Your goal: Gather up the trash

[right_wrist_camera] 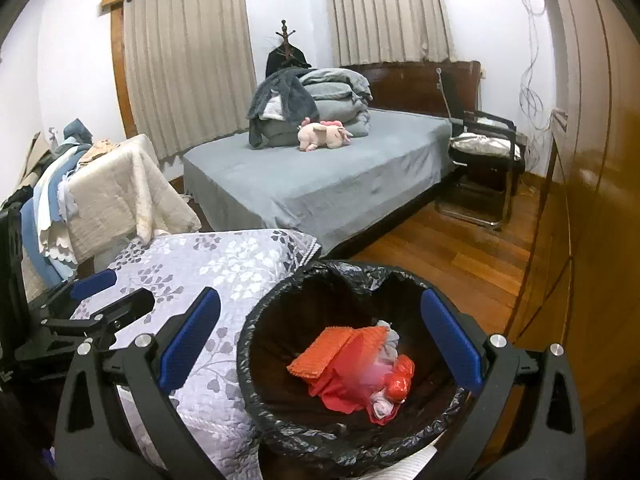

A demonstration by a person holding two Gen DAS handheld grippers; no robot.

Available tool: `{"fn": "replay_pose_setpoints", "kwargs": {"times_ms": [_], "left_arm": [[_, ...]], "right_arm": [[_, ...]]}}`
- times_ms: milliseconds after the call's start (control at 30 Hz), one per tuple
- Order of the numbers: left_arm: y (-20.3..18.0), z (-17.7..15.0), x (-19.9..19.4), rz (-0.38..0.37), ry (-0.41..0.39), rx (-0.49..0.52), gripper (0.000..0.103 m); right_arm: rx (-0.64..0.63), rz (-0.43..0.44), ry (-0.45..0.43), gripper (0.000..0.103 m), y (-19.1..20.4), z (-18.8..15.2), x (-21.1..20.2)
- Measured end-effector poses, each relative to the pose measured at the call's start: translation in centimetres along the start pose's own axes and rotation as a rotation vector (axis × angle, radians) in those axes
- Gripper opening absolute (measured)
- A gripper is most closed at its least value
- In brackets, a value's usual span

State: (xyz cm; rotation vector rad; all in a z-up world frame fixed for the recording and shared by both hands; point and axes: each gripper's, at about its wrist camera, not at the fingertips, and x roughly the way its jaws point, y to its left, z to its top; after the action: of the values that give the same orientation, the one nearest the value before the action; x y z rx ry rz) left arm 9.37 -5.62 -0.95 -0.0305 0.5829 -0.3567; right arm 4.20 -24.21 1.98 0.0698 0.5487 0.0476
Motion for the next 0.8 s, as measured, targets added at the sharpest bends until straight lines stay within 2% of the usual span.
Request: {"fn": "replay_pose_setpoints", "kwargs": {"times_ms": [367, 800], "left_arm": [[0.1, 0.2, -3.7, 0.017, -0.040, -0.004, 0.097], [0.4, 0.2, -6.1, 0.033, -0.087, -0.015, 0.097]], "right_arm": [[-0.041, 0.014, -0.039, 0.098, 2.4, 0.4, -2.1], [-0.076, 0.020, -0.064, 0.098, 3.9, 0.1, -3.3]]}}
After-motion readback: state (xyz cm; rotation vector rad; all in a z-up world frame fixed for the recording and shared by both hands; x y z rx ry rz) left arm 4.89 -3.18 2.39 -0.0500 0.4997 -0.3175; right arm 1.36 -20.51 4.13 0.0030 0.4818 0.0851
